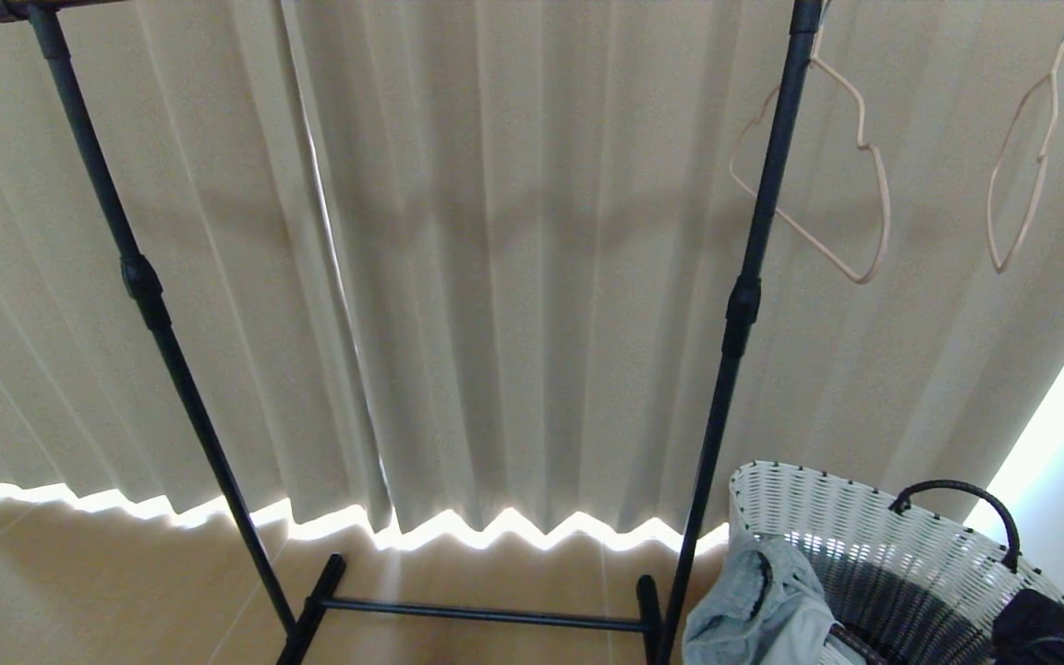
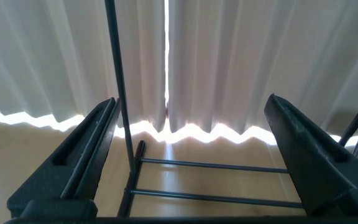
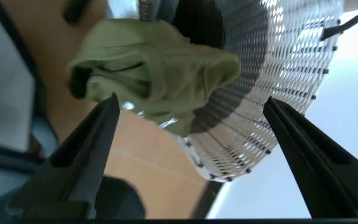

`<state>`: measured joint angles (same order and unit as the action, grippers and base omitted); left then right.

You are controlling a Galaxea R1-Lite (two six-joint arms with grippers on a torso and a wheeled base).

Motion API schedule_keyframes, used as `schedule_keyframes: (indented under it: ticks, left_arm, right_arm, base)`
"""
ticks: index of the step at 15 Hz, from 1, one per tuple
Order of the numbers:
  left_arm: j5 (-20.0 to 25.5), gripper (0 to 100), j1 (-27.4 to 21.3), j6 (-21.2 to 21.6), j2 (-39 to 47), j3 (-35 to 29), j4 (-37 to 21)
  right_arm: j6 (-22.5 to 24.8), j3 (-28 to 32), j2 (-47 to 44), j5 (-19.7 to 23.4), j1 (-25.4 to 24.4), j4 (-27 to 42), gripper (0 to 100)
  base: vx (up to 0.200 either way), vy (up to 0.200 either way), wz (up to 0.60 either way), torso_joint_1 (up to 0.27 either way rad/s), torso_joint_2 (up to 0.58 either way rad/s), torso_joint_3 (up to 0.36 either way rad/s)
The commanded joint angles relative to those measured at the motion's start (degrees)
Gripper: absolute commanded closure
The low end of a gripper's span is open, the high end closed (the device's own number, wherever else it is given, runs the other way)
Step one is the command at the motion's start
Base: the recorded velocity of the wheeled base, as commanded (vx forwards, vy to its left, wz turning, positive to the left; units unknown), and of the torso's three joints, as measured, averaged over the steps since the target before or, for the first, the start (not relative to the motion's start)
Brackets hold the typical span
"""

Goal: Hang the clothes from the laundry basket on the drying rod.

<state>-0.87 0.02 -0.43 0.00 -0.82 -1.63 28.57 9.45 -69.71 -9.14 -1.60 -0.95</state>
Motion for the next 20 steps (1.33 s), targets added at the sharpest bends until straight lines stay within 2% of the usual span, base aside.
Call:
schedule_keyframes:
  ticks: [1,5,9,10,15,17,18,20]
  left_arm:
    - [-0.01,0,0.06,-0.01,0.0,-0.06,-0.04]
    - [-0.01,0,0.06,-0.01,0.0,-0.06,-0.04]
    - [-0.01,0,0.06,-0.01,0.0,0.03,-0.04]
    - [-0.01,0,0.06,-0.01,0.0,0.03,-0.04]
    - [-0.1,0,0.06,-0.01,0.0,0.03,-0.04]
    - [-0.1,0,0.06,-0.01,0.0,0.03,-0.04]
    - [-0.01,0,0.06,-0.01,0.0,0.03,-0.04]
    - [-0.01,0,0.06,-0.01,0.0,0.03,-0.04]
  right_arm:
    - [1.4,0.04,-14.23,-1.84,0.01,-5.29,0]
    - [3.42,0.04,-20.12,-4.22,0.1,-10.74,0]
    - [3.33,0.31,-21.96,-4.92,0.98,-11.97,0]
    - [3.42,0.31,-22.14,-4.92,0.98,-12.14,100]
    - [3.33,-1.8,-21.79,-4.92,0.98,-18.21,100]
    - [3.33,-5.49,-17.13,-4.83,0.98,-23.04,100]
    - [3.24,-8.13,-10.71,-4.92,0.98,-27.09,100]
    - [3.15,-8.04,-0.43,-4.39,2.21,-27.35,100]
  base:
    - [0.0,0.0,0.0,0.0,0.0,0.0]
    - [0.0,0.0,0.0,0.0,0.0,0.0]
    - [0.0,0.0,0.0,0.0,0.0,0.0]
    - [0.0,0.0,0.0,0.0,0.0,0.0]
    - [0.0,0.0,0.0,0.0,0.0,0.0]
    - [0.0,0.0,0.0,0.0,0.0,0.0]
    - [0.0,0.0,0.0,0.0,0.0,0.0]
    - [0.0,0.0,0.0,0.0,0.0,0.0]
